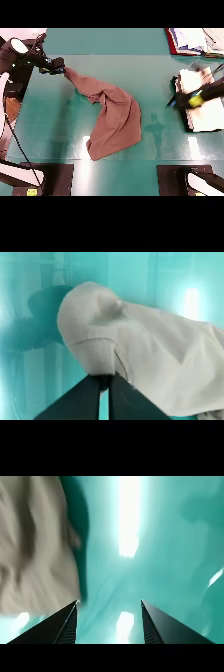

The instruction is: Fold the shirts.

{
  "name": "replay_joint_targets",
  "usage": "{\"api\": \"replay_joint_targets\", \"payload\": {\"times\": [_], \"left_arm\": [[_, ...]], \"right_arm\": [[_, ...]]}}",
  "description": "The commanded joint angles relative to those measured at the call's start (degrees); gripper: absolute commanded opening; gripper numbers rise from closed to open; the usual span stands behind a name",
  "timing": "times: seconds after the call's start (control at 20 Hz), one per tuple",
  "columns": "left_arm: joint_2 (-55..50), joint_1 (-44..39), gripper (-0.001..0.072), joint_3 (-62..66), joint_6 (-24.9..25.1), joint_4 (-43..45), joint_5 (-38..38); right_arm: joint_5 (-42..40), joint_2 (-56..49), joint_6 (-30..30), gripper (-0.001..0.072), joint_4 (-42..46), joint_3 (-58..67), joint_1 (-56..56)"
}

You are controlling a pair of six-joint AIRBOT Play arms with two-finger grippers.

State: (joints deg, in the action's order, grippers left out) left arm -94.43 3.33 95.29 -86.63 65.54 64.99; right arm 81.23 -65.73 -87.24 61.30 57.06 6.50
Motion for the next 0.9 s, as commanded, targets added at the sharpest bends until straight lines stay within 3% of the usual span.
{"api": "replay_joint_targets", "payload": {"times": [0.0,0.2,0.35,0.45,0.5,0.7,0.85], "left_arm": [[1.0,0.0,0.0026,0.4,0.7,0.3,1.8],[1.0,0.0,0.0026,0.4,0.7,0.2,2.8],[1.2,0.0,0.0026,0.4,1.2,0.3,3.8],[1.6,0.0,0.0026,0.4,1.4,0.3,4.1],[2.4,0.0,0.0026,0.4,1.6,0.3,4.0],[10.6,0.0,0.0026,2.2,1.7,4.1,1.4],[19.7,0.0,0.0026,8.4,4.6,5.2,1.6]], "right_arm": [[-12.0,0.0,4.2,0.0450,-10.8,-19.1,7.9],[-20.0,-6.8,6.7,0.0450,-17.9,-20.6,16.9],[-21.2,-11.8,6.8,0.0428,-17.7,-16.2,19.5],[-21.6,-13.2,8.1,0.0124,-17.5,-13.9,19.4],[-21.9,-13.0,8.3,0.0017,-17.0,-13.1,19.1],[-18.8,-4.5,6.0,0.0016,-9.8,-5.6,12.9],[-12.8,5.1,4.6,0.0015,-4.0,6.7,4.8]]}}
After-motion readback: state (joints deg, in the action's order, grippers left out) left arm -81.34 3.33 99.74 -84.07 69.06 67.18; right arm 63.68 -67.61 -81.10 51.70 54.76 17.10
